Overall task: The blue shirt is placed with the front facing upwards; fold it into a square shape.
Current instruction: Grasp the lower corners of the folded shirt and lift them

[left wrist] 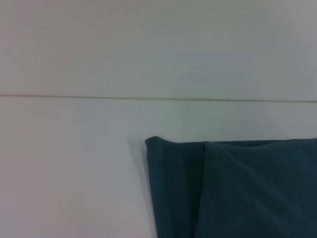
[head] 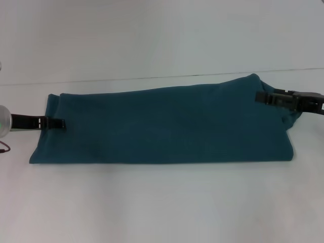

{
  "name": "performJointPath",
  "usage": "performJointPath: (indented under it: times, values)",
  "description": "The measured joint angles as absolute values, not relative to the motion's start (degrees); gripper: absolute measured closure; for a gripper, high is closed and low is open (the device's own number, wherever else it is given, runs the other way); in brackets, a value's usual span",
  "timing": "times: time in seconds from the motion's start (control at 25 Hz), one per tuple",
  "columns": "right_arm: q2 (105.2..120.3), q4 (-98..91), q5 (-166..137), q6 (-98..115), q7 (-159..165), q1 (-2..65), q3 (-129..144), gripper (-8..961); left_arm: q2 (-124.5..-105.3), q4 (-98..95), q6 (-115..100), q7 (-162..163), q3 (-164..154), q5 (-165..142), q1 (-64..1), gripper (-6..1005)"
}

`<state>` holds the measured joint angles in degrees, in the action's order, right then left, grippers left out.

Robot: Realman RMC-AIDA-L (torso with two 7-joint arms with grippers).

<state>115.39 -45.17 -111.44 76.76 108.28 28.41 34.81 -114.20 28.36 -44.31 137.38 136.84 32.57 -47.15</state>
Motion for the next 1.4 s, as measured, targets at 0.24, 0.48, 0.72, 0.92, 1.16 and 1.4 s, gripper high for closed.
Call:
performJointPath:
  times: [0.24,0.48,0.72,0.92,1.16,1.4]
  values:
    - [115.50,-45.2,-112.1,76.8,108.3,28.5,34.8,49,-114.31,27.6,-43.6,137.3,136.8,32.5,-47.2,148]
    - [115.48,-45.2,-112.2,76.8,108.5,28.6,34.8,51,-114.56,26.9,-42.6,137.3,135.9,32.4,-47.1,149]
    - [115.48,-45.2,-112.2,76.5,108.7,28.7,34.8,52,-114.86,26.6,-42.3,137.3,135.2,32.4,-47.2,149]
    - [115.38,-44.9,-112.3,76.3,108.9,28.7,34.8,53,-114.87,26.8,-43.4,137.3,134.6,32.4,-47.5,149]
    - [115.07,-44.7,-112.5,76.3,109.7,28.7,34.8,53,-114.88,27.8,-44.1,136.6,133.9,32.6,-47.6,184]
    - [115.04,-44.7,-112.5,76.5,110.0,28.7,34.8,52,-115.84,32.9,-44.2,136.3,133.9,32.4,-46.2,336]
